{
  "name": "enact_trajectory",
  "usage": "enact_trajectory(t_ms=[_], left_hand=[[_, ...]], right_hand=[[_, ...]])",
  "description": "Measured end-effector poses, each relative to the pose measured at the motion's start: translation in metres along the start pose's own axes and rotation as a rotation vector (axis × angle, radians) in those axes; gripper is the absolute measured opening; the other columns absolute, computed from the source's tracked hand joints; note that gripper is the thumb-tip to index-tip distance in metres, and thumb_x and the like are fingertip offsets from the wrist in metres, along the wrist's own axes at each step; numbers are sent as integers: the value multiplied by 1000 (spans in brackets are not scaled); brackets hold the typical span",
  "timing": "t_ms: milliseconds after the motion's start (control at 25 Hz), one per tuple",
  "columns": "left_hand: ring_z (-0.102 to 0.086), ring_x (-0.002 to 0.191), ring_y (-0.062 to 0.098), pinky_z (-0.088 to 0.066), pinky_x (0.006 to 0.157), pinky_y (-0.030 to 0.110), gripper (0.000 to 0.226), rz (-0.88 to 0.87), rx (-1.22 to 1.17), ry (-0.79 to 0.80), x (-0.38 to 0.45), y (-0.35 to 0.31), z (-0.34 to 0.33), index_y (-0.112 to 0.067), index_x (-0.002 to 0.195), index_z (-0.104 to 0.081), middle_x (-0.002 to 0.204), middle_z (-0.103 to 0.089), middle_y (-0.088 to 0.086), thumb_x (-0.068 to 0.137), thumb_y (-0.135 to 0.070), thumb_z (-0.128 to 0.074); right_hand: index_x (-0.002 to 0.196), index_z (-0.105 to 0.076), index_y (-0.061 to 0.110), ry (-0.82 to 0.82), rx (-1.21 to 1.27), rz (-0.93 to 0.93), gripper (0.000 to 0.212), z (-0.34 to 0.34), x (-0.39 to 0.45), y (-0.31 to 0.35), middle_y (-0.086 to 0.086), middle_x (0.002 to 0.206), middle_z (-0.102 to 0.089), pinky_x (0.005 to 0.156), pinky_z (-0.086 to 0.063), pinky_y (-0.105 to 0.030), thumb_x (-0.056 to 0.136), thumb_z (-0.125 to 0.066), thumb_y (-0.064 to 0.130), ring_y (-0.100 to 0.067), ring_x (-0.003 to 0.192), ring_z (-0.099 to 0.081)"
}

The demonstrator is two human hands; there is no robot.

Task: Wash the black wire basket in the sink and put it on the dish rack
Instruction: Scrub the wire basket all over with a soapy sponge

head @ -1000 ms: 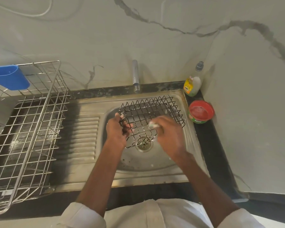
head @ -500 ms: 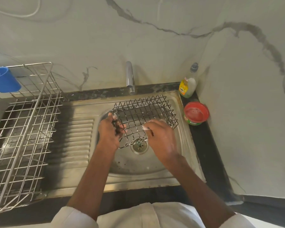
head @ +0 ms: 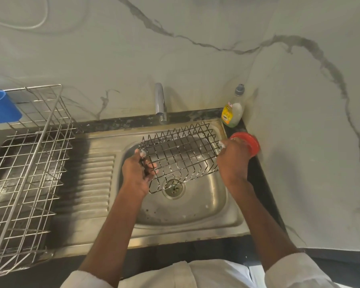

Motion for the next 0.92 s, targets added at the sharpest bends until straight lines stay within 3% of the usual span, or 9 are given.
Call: enact_trajectory(t_ms=[120, 200, 280, 400, 520, 720, 800, 920], left_hand=[[-47, 54, 12, -36, 41, 22, 39, -12, -19, 11, -2, -4, 0, -27, 75, -56, 57, -51, -8, 113, -36, -50], [-48, 52, 12, -34, 38, 20, 41, -25, -11, 25, -4, -4, -3, -27, 74, -56, 57, -51, -8, 113, -37, -49], [-48, 53, 13, -35, 40, 21, 39, -34, 17, 17, -3, -3, -6, -26, 76, -58, 60, -52, -8, 112, -38, -50], [-51, 54, 15, -35, 40, 22, 36, -34, 27, 5, -3, 2, -5, -26, 79, -61, 59, -55, -7, 112, -36, -51], [-50, 51, 15, -32, 36, 18, 38, -27, 22, 12, -2, 7, -2, -24, 77, -60, 59, -53, -6, 113, -33, -50], [-52, 53, 15, -35, 38, 20, 35, -14, -4, 5, -1, 9, -2, -24, 80, -61, 60, -55, -6, 113, -33, -51], [-54, 54, 15, -38, 40, 23, 34, 6, -13, 1, -5, 11, -9, -23, 82, -62, 60, -57, -6, 112, -33, -52], [-55, 56, 16, -45, 48, 27, 33, 21, -35, -37, -4, 14, -13, -23, 83, -64, 62, -58, -4, 112, -33, -52]], right_hand=[[130, -66, 17, -3, -118, 185, 44, -1, -8, 14, -4, 120, -66, 84, -39, -21, 88, -74, 7, -18, 110, -57], [130, -67, 13, 55, 1, 291, 47, -4, -20, 32, -6, 122, -65, 90, -48, -22, 86, -73, -2, -19, 109, -60], [125, -72, 9, 124, 139, 394, 48, -7, -42, 54, -10, 117, -65, 86, -49, -22, 83, -68, -15, -21, 103, -62], [122, -74, 8, 193, 181, 498, 52, -10, -63, 59, -9, 118, -66, 86, -60, -32, 80, -66, -21, -23, 104, -65], [115, -77, 7, 155, 131, 435, 45, -6, -53, 35, -11, 112, -72, 83, -62, -34, 80, -67, -20, -26, 97, -70], [113, -75, 9, 95, 15, 50, 37, 10, -31, -8, -13, 105, -73, 80, -52, -34, 83, -64, -9, -31, 98, -69], [109, -74, 9, 120, -49, 126, 33, 5, -44, 12, -10, 103, -71, 76, -47, -29, 81, -65, -6, -27, 94, -68], [119, -75, 13, 182, -13, 299, 43, -8, -76, 55, -7, 111, -69, 79, -50, -24, 83, -66, -8, -20, 96, -66]])
Point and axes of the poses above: each hand's wrist, its own x-axis towards the middle knuckle, its own z-axis out of the back of the hand, y = z × x, the point moved 3 cm from there along x, towards the middle knuckle
